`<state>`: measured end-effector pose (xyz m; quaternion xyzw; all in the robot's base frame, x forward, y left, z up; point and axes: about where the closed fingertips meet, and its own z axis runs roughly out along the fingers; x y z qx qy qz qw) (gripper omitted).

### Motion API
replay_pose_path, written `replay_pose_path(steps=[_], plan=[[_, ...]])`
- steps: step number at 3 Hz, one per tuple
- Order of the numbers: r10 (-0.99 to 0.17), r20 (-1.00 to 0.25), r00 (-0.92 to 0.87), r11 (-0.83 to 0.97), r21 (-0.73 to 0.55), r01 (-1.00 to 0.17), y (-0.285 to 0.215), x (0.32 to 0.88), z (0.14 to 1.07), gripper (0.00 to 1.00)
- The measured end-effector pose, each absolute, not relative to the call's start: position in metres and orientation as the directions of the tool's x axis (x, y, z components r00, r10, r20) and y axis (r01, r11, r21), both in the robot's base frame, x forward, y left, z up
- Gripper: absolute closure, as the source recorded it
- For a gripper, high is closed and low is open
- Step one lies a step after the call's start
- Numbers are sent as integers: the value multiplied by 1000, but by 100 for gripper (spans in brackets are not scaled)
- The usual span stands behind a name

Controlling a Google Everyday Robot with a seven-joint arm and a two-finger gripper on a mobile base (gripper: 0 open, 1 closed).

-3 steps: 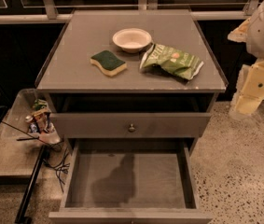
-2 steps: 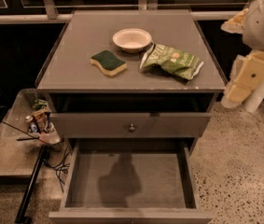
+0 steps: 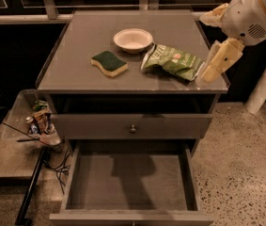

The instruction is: Place green jalapeno chip bag into middle drawer

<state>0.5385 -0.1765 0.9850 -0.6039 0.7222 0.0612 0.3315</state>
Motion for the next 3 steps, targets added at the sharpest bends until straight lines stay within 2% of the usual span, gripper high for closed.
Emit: replay_pose_path(steps=[3], plan=[[-827,-552,-106,332,-327,-885,-168,541,982,0]])
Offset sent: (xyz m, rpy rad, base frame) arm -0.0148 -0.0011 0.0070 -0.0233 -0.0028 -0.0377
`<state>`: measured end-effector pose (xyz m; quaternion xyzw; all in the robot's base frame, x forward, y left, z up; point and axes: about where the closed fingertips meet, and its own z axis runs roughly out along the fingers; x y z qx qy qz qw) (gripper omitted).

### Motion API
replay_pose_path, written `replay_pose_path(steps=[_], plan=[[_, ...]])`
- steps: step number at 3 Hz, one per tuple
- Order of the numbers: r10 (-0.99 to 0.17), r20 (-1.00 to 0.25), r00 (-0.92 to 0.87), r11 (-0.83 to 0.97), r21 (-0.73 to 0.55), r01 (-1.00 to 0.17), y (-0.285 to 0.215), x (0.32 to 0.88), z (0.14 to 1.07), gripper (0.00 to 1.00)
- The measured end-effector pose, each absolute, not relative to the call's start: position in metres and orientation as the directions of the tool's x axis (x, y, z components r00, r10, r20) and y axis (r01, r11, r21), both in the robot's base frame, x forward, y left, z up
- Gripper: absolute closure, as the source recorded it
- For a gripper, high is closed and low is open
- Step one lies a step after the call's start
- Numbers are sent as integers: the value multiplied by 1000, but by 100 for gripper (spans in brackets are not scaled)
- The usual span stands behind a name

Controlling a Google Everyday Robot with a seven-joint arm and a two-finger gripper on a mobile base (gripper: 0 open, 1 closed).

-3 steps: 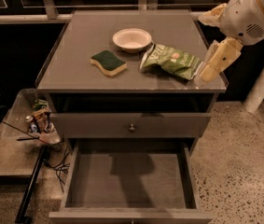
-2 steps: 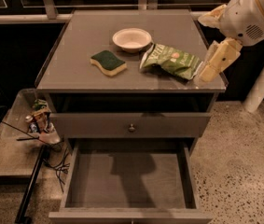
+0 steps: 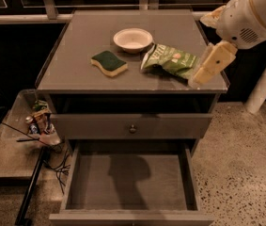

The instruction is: Place green jalapeno chip bag into middle drawer

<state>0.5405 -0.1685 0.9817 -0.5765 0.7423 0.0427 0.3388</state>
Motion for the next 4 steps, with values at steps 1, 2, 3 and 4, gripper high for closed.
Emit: replay_pose_path(steps=[1,2,3,4], plan=[[-798,-580,-164,419,-338,-842,-162,570,967,0],[-767,-618,-169,467,-358,-809,-156,602,960,0],[-768,-623,-149,459,-373,-806,-148,629,946,0],[-772,-622,-134,434,-361,-825,-143,645,923,0]])
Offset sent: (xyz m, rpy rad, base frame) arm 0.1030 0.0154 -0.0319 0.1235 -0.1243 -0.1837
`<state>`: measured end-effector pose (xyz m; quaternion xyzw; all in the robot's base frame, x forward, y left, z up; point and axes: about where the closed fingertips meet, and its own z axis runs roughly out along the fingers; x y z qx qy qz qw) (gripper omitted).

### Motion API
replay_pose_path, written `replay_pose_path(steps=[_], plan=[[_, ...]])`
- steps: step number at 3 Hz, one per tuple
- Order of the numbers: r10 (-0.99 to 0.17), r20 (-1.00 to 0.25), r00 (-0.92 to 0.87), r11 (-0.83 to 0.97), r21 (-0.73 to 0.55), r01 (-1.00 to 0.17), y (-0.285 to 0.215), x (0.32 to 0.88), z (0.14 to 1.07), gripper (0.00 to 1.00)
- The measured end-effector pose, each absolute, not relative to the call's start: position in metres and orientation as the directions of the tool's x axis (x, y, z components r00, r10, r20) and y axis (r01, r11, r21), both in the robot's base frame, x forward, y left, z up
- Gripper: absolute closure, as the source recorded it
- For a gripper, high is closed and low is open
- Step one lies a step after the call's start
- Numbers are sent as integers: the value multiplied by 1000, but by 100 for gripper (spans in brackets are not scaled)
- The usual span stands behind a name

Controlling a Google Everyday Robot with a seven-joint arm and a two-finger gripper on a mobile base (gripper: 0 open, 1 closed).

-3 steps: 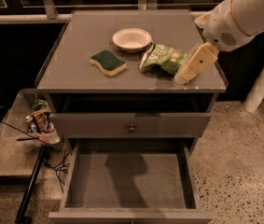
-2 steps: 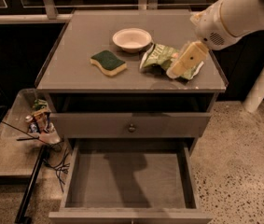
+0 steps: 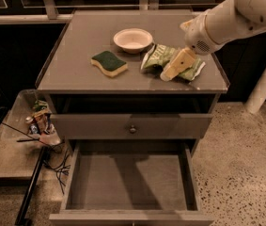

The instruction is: Place green jalapeno chip bag into middle drawer

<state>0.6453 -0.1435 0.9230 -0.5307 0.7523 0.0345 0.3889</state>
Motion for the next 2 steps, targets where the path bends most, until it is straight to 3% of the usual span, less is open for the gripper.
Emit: replay_pose_path(steps=[2], plan=[[-770,-623,-137,420,-333,-844,-152,672,874,0]])
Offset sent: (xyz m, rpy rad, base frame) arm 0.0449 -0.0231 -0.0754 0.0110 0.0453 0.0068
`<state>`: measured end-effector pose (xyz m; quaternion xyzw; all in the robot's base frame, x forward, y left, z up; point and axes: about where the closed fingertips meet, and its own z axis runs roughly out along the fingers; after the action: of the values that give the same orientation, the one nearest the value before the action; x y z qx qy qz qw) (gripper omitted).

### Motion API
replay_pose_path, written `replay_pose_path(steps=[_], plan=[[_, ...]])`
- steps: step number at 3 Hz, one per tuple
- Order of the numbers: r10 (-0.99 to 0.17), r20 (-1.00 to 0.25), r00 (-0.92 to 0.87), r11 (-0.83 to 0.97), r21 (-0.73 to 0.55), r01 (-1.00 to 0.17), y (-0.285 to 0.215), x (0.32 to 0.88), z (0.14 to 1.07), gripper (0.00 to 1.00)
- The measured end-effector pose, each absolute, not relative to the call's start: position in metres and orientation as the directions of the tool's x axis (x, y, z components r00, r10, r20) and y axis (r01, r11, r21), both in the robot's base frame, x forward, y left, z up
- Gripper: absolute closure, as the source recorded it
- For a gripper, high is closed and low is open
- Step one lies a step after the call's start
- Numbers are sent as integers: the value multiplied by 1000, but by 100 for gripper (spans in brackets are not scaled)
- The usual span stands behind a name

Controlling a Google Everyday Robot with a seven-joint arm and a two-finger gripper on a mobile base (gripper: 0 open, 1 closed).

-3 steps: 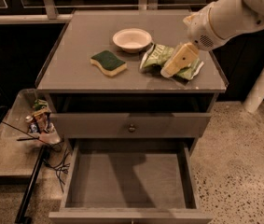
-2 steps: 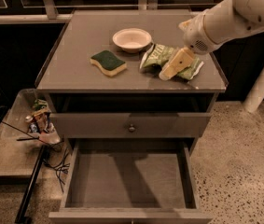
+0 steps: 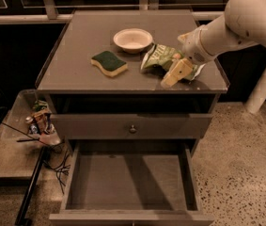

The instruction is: Place green jalapeno chip bag into middle drawer

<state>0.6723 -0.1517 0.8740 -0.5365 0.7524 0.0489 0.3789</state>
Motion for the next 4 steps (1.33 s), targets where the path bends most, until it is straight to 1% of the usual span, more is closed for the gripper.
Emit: replay_pose_path(steps=[1,2,4], plan=[[-767,-625,-145,422,-319,-849,-153,682,859,0],[-766,-626,-147,422,-317,-850,-153,684,856,13],[-766,-626,-147,422,-317,-850,-153,684,856,60]])
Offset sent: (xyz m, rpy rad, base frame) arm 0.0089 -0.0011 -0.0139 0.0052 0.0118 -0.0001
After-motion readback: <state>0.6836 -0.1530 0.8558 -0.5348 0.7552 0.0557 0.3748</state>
